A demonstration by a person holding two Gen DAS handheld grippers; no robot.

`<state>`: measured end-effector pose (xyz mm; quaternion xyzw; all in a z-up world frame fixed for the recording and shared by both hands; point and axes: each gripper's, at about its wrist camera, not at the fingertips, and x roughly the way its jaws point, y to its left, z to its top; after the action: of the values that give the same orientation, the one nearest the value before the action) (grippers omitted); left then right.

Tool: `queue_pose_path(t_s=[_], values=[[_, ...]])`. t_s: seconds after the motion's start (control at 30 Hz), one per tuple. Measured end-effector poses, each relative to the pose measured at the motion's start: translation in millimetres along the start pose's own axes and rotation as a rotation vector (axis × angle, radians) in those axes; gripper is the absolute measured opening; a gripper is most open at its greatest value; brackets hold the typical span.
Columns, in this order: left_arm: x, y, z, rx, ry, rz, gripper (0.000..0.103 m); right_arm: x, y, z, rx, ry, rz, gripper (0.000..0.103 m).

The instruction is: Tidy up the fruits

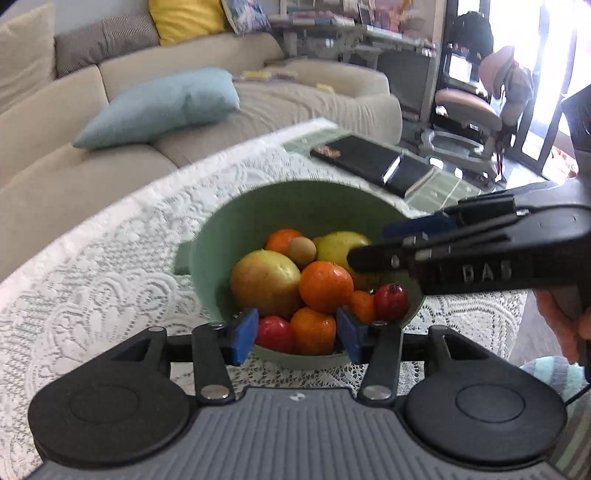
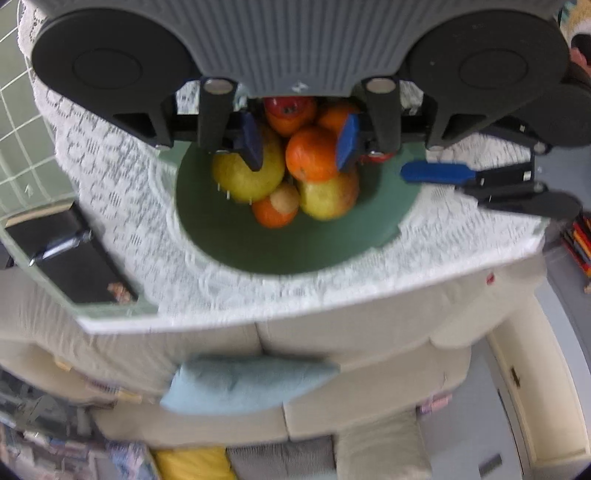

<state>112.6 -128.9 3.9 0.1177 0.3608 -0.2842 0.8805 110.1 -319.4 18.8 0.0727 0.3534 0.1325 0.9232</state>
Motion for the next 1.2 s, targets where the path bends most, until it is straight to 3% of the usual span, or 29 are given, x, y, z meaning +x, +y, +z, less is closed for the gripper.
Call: queue_pose_path(t_s=[0.13, 0.33, 0.47, 0.57, 0.7, 0.77, 0.97, 1.2], values=[[-35.2, 3.2, -13.7, -0.026, -0.102, 0.039, 0.062, -23.8, 12.3, -4.6, -0.003, -0.176, -0.025, 0.057], [-81.8, 6.1, -48.0, -0.112, -0.258, 0.173, 0.069, -46.6, 42.2, -26.7, -0.113, -0.352, -0.104, 0.058], [-101.6, 4.3, -72.7, -0.167, -0.324, 0.281, 0.074, -57.6, 53.9, -42.8, -0.122, -0.378, -0.108, 0.071], [-113.2, -1.5, -87.3, -0.188, -0.359, 0.360, 0.077, -64.8, 59.3, -57.2, -0.116, -0.394, -0.106, 0.072], [-122.7, -5.6, -102.6, -0.216, -0.388, 0.439, 0.085, -73.8, 70.4, -81.7, -0.121, -0.409, -0.087, 0.088], [-125.6, -6.9, -110.2, -0.226, -0.404, 0.475, 0.090, -77.1, 78.8, -95.1, -0.157, -0.421, -0.090, 0.090], [-127.6, -14.5, -126.6, -0.256, -0.421, 0.552, 0.090, -75.4, 91.2, -120.5, -0.252, -0.400, -0.119, 0.091], [-115.0, -12.0, -141.2, -0.304, -0.350, 0.589, 0.090, -65.8, 86.7, -133.1, -0.237, -0.368, -0.132, 0.092]])
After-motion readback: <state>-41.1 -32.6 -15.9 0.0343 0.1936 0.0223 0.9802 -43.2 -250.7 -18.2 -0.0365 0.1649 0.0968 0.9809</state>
